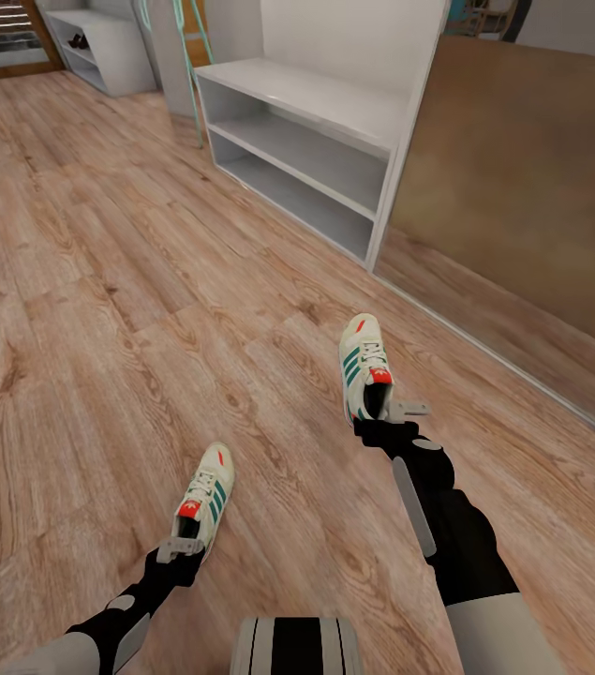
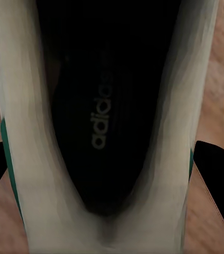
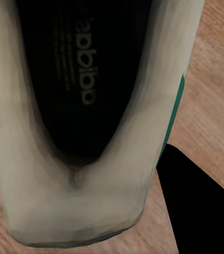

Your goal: Pick up the two gym shoes and the two sandals from the corridor floor and place them onto the hallstand (shoe rack) in the corridor, making sure they are on the rack and not on the floor. Arrange them so the two gym shoes are next to each other and the two sandals are next to each other.

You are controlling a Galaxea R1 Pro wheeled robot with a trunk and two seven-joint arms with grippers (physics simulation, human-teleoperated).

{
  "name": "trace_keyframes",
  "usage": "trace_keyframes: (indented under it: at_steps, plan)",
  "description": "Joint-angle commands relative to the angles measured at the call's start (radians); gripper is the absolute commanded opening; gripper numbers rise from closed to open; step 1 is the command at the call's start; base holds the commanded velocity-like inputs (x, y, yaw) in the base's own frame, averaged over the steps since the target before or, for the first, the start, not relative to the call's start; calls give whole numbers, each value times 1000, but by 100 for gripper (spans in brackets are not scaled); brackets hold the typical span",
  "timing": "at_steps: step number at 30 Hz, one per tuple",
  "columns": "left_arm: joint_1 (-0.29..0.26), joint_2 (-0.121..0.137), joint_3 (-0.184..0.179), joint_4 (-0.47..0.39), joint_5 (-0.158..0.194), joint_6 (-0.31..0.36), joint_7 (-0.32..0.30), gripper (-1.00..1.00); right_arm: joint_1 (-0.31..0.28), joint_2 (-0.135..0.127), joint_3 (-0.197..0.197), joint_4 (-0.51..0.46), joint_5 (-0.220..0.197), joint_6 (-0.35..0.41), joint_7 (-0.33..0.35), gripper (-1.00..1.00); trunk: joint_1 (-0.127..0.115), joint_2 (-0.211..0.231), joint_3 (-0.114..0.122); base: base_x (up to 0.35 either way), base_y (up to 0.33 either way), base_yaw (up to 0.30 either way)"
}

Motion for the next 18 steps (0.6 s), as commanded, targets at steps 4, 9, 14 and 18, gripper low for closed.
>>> trace_keyframes:
  at_steps: [4, 9, 14, 18]
  plan:
    - [0, 0, 5, 0, -5, -3, -4, -100, 0, 0, 1, -1, -10, 3, -9, -100, -2, 1, 15, 0, 0, 0]
    - [0, 0, 7, -4, -5, -2, -4, -100, 0, 0, 1, -4, -10, 3, -9, -100, -4, 2, 34, 0, 0, 0]
    - [-2, 2, 9, -31, -4, 3, -2, -100, 0, 0, 3, -41, -8, 3, -10, -100, -6, 3, 54, 0, 0, 0]
    - [-2, 7, 9, -129, -5, 54, -1, -100, 0, -1, 3, -46, -9, 2, -10, -100, -8, 4, 69, 0, 0, 0]
